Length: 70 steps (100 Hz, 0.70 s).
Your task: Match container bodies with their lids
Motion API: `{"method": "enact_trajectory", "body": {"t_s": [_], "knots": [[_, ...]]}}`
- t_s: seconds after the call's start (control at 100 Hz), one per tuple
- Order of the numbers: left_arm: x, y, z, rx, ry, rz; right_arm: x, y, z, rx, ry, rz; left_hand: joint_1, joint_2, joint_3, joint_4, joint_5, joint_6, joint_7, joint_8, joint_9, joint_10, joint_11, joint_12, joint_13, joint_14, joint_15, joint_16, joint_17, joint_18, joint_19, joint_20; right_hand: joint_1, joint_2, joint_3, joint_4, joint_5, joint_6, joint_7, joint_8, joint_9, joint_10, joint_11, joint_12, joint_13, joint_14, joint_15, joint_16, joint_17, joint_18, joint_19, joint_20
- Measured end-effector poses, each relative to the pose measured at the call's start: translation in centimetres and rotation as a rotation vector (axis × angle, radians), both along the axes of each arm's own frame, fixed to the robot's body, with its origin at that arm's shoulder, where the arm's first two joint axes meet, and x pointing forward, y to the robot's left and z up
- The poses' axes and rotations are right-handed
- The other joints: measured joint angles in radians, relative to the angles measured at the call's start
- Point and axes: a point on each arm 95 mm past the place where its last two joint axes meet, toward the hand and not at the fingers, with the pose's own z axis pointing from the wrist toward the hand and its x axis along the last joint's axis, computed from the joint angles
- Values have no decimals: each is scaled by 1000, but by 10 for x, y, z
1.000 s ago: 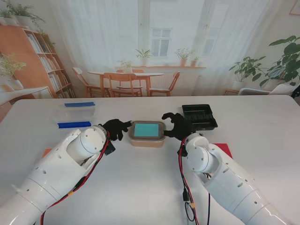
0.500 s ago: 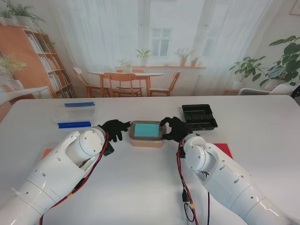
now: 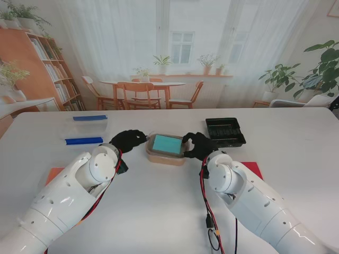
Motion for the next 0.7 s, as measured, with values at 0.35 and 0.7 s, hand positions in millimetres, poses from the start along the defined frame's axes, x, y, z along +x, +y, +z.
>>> {"method": "enact_trajectory", "body": {"t_s": [0.35,0.7], "knots": [[-3,-4,-3,40,-86,-54,0,1,0,8,-1,-7,44,-49,23,2,-64,-93,2,-1,-162,-38,-25,-18,-123,-69,-101,-12,-91,-39,-84,-84,2,0,0,0,1,0,-1,1,0,1,1,0,0,-9,0,0,1,-1,0,0],[-4,-6,-9,140,-227,-121,0,2,0,14,2,-10,149,-135,139,10,-104,-204,60,15,-275,-96,-27,-30,-186,-137,-167,-24,-90,-77,-299,-141,3,0,0,0,1,0,-6,2,0,1,2,0,0,-9,12,0,9,-3,0,0]]}}
